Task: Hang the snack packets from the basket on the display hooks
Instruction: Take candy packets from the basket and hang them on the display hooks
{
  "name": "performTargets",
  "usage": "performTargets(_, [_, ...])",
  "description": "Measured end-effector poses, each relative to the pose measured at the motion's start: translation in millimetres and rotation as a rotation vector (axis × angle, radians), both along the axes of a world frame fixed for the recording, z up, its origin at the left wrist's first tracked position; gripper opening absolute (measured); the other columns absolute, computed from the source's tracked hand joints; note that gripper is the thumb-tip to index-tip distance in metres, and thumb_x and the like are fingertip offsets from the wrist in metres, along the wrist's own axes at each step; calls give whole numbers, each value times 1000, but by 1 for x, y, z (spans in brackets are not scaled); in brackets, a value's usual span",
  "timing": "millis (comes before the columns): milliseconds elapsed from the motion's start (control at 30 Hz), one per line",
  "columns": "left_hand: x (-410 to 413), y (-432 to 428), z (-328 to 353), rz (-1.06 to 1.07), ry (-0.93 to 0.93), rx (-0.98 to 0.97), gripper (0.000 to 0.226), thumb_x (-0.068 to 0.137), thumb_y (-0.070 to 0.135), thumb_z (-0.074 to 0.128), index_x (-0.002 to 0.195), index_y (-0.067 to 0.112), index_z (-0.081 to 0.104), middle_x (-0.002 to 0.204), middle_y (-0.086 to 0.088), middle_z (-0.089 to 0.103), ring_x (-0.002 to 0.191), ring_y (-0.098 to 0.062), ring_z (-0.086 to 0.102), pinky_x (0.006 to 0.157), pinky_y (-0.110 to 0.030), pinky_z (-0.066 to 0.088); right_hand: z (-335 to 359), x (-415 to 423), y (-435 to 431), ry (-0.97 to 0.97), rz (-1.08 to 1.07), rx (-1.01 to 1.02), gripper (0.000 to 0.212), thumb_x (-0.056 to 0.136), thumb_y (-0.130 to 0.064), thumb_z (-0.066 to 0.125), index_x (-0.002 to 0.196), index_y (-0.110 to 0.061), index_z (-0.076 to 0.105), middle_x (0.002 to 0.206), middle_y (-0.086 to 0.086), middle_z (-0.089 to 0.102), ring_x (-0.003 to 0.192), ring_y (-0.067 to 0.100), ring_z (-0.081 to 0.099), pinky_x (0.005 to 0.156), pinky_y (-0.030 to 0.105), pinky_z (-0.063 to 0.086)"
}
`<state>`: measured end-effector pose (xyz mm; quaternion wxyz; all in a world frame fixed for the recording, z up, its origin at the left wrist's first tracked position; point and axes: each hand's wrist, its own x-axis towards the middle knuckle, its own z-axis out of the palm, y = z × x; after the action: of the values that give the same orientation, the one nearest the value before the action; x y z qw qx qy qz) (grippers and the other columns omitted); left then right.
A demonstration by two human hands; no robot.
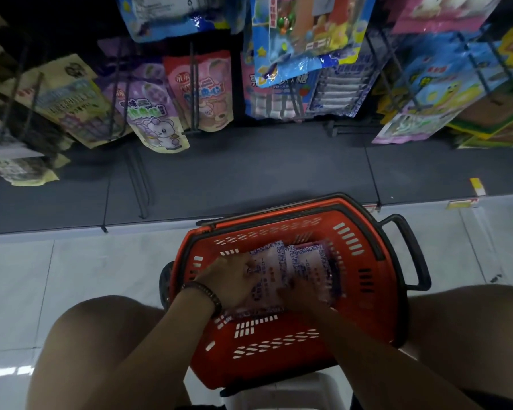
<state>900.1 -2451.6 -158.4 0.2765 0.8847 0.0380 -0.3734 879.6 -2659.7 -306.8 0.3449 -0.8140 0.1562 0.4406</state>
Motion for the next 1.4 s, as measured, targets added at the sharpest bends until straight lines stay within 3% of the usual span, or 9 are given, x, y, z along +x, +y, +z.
performTargets(200, [-9,4,1,-3,-12,46,26,103,40,53,125,30,64,124,-3,70,101,-17,63,91,-35,54,19,-24,9,-168,121,17,53,111,-14,48,161,-6,34,159,19,46,143,34,49,114,39,44])
performTargets(367, [-18,13,5,22,-62,63,26,99,38,58,122,29,67,126,-5,71,110,-23,65,87,-28,46,60,-7,6,-193,188,160,49,109,-16,51,157,-12,42,155,14,54,128,21,58,103,32,48])
performTargets(433, [-24,16,6,66,-96,66,25,98,38,61,120,28,65,121,-5,71,110,-25,66,92,-32,52,83,4,0,-211,233,200,58,110,-21,53,164,-18,33,166,3,41,145,21,48,114,29,38])
performTargets(533, [-35,22,9,219,-174,6,52,91,40,69,138,26,52,135,-4,59,113,-19,59,95,-29,47,118,14,-15,-276,291,236,61,110,-27,56,165,-16,34,172,1,33,157,17,31,130,34,24])
performTargets(667, [-44,31,32,296,-290,-217,102,77,40,88,159,26,30,161,2,36,147,-17,40,116,-27,36,176,13,-40,-395,372,277,56,109,-23,59,161,-16,40,164,-6,42,147,1,32,124,22,21])
performTargets(767, [-52,37,60,333,-241,-564,78,74,38,91,142,28,54,143,10,64,133,-11,60,105,-31,52,231,12,-51,-458,464,376,20,107,-25,61,119,-41,61,111,-32,61,105,-8,55,98,29,49])
performTargets(933, [-74,15,101,487,-413,-779,27,95,12,73,122,15,70,117,-4,80,106,-18,76,85,-24,60,291,10,-57,-804,217,509,21,98,-43,69,95,-24,61,82,-7,55,76,7,51,73,32,42])
performTargets(1067, [-82,-7,132,648,-501,-917,32,93,24,73,123,15,72,122,-6,78,113,-26,75,88,-30,62,305,5,-62,-720,-172,698,36,93,-39,80,111,-11,68,97,1,72,93,18,70,87,34,51])
performTargets(1400, [-74,-44,189,663,-593,-832,23,98,24,71,121,21,73,116,1,80,108,-22,76,96,-46,60,321,5,-68,-691,-393,837,28,99,-5,70,127,-6,72,122,14,78,115,38,73,106,59,54])
